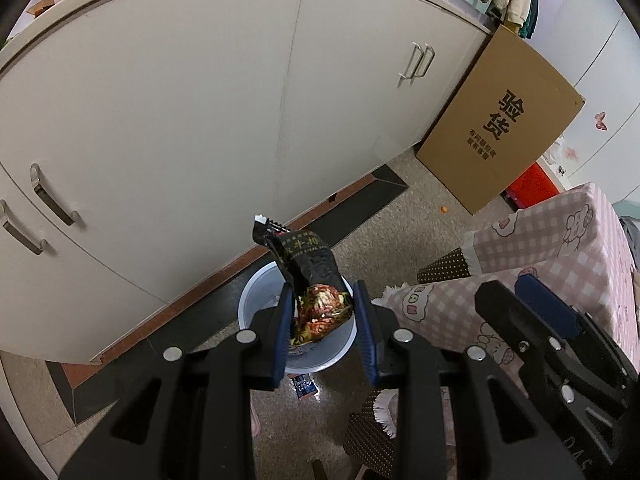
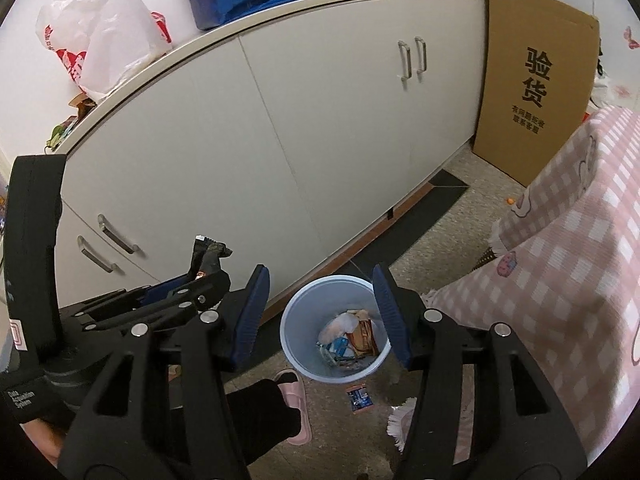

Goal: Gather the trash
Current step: 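Carry the snack bag and packet to the wastebasket and open both tools, then move both tools back to the table toward the newspaper bundle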

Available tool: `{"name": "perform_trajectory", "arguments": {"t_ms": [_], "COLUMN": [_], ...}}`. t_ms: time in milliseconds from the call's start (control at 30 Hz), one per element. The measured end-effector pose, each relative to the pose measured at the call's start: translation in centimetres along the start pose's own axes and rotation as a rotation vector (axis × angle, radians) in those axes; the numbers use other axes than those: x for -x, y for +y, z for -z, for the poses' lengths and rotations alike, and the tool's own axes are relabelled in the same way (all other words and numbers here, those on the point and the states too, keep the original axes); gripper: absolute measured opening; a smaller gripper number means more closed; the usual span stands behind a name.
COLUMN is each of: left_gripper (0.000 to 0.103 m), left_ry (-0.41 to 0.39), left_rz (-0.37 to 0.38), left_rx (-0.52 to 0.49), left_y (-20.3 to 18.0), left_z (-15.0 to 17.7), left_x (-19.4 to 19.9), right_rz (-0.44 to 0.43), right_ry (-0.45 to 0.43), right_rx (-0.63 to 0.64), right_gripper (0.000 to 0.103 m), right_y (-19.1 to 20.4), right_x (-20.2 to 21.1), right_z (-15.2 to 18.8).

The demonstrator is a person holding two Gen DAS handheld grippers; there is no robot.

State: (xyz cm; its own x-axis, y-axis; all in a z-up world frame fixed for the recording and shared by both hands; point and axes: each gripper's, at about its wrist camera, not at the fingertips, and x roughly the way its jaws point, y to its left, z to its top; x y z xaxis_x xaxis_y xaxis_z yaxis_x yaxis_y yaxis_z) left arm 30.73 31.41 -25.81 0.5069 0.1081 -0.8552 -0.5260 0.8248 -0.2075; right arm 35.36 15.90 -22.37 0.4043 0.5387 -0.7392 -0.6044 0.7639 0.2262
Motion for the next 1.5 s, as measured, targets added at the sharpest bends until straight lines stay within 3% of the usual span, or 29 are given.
{"name": "perform_trajectory", "arguments": {"t_ms": [533,600,767,967,1267,1500], "left_gripper": [0.031,0.036,0.061,0.065,0.066,0.067], "left_ry": [-0.010,-0.022,-0.026,-0.041,-0.099,-0.156], "left_rz": [0.001,-0.002,-0.019,-0.022,-0.009,0.025], "left_rx": [-0.029,-0.031,-0.022,-0.029,-0.055,-0.119], "left_y": [-1.9,-2.1,-2.1,-2.4,-4.5,-9.1], "left_z": [-0.7,-0.9,-1.3,-1.5,-1.2,-0.2], "left_x": [-0.5,-0.4,-0.3,0.7,4.9,9.0], "right_rz": [0.041,0.041,0.041,0.040,0.040,0.059], "right_ry": [-0.082,-0.087,-0.091,-0.095,-0.152,-0.222], "right_rx": [-0.027,-0.034,-0.047,-0.054,-0.060,-0.094], "right_gripper": [0.055,0.055,0.055,0.055,0.056,0.056], "right_y": [-1.8,-1.9,-2.3,-2.3,-2.6,-4.8], "right_x": [1.4,1.4,1.5,2.2,6.6,12.1], "right_z": [-0.5,-0.6,-0.8,-0.7,-0.7,0.1]}}
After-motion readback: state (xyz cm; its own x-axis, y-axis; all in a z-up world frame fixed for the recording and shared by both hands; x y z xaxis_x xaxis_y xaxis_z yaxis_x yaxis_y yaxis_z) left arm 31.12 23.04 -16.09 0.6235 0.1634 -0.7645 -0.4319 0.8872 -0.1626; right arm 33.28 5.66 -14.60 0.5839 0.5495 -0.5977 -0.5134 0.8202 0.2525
